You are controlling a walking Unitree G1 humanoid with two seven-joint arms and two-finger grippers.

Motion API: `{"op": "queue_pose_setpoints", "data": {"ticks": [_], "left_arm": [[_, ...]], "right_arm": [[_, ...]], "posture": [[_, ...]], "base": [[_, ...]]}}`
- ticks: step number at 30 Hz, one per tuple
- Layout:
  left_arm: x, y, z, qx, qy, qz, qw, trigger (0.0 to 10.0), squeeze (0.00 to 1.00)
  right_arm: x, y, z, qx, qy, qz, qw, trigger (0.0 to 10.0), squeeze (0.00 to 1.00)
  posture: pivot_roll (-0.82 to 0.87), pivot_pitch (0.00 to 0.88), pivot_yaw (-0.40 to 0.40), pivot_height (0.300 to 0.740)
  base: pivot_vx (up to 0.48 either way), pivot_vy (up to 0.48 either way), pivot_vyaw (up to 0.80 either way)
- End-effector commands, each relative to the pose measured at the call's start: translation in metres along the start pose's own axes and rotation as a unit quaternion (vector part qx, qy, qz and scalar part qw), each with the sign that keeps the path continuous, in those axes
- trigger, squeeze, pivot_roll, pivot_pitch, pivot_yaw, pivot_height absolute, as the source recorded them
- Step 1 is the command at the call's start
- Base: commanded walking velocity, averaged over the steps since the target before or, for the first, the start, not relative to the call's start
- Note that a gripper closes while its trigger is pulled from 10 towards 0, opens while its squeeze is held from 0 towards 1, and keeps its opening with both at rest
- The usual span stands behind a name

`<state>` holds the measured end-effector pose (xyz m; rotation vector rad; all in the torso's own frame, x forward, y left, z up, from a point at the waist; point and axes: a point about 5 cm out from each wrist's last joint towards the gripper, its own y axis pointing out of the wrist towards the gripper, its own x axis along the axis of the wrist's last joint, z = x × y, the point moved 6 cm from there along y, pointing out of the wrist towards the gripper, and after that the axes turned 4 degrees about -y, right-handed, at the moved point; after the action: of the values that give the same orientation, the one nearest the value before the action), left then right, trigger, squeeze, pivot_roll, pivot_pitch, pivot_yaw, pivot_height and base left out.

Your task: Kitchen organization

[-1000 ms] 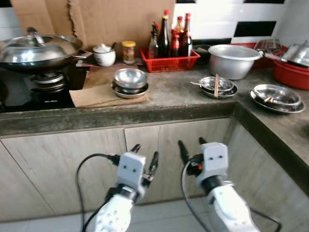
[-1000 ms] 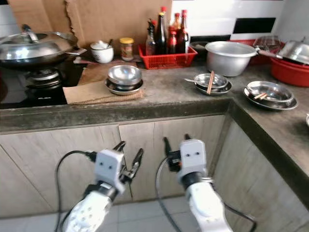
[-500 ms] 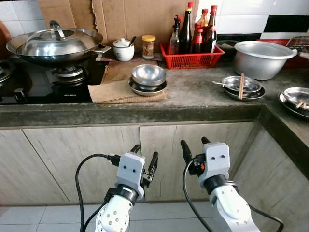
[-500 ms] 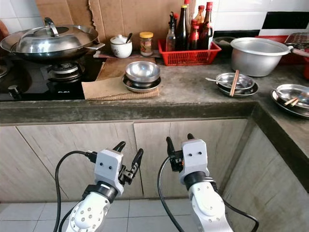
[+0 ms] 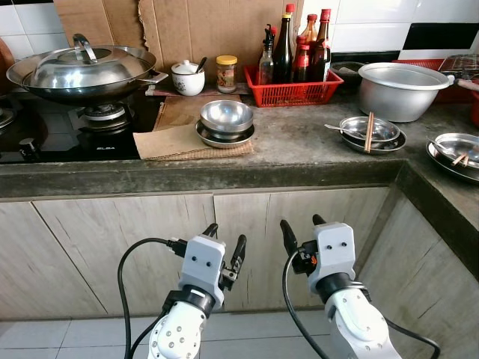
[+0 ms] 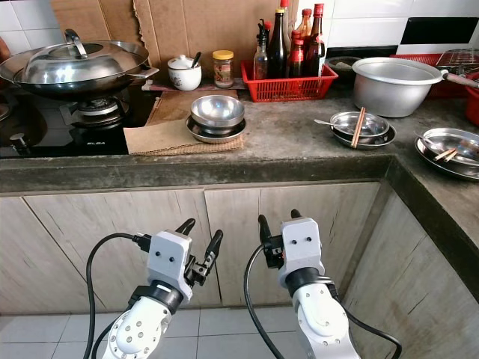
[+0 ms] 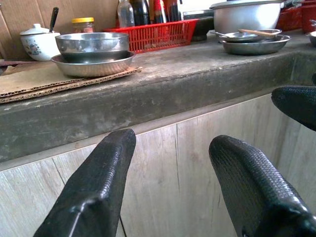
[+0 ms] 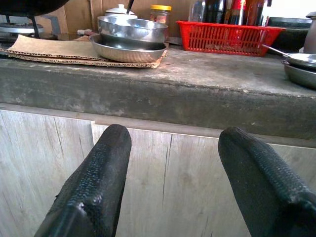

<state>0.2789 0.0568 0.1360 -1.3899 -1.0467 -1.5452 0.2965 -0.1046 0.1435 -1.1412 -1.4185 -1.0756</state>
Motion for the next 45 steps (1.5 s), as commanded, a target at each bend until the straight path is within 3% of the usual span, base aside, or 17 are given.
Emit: {"op": "queue_pose_setpoints", "data": {"ticks": [1, 8, 14, 25, 38, 40, 45], "left_arm": [[-0.001, 0.0, -0.001, -0.003, 0.002, 0.001, 1.0, 10.0, 0.0], [0.003, 0.001, -0.003, -0.005, 0.016, -0.008, 1.0, 10.0, 0.0], [0.003, 0.001, -0.003, -0.007, 0.013, -0.009, 1.0, 10.0, 0.0], [0.003, 0.002, -0.003, -0.007, 0.015, -0.009, 1.0, 10.0, 0.0], [0.005, 0.004, 0.0, -0.003, 0.015, -0.011, 1.0, 10.0, 0.0], [0.004, 0.005, 0.002, 0.003, 0.002, -0.01, 1.0, 10.0, 0.0], [0.006, 0.005, 0.001, -0.002, 0.011, -0.012, 1.0, 10.0, 0.0]], "right_arm": [[-0.002, 0.0, 0.003, 0.006, 0.001, 0.002, 1.0, 10.0, 0.0], [0.003, 0.0, 0.007, 0.017, -0.024, -0.008, 1.0, 10.0, 0.0], [0.002, 0.001, 0.005, 0.014, -0.019, -0.006, 1.0, 10.0, 0.0], [0.004, 0.004, 0.0, 0.001, -0.012, -0.009, 1.0, 10.0, 0.0], [0.04, 0.019, -0.036, -0.064, -0.011, -0.068, 0.996, 10.0, 0.0], [0.046, 0.021, -0.041, -0.071, -0.01, -0.077, 0.994, 10.0, 0.0], [0.067, 0.028, -0.058, -0.091, 0.001, -0.111, 0.99, 10.0, 0.0]], "posture": [[0.11, 0.016, -0.005, 0.74], [0.12, 0.03, -0.011, 0.74], [0.11, 0.033, -0.012, 0.74], [0.11, 0.034, -0.012, 0.74], [0.12, 0.034, -0.008, 0.74], [0.11, 0.034, -0.006, 0.74], [0.12, 0.033, -0.01, 0.74]], "base": [[0.0, 0.0, 0.0], [0.094, 0.0, 0.57], [0.405, 0.0, 0.8], [0.42, 0.0, 0.0], [0.395, 0.0, 0.0], [0.0, 0.0, 0.0], [0.0, 0.0, 0.0]]}}
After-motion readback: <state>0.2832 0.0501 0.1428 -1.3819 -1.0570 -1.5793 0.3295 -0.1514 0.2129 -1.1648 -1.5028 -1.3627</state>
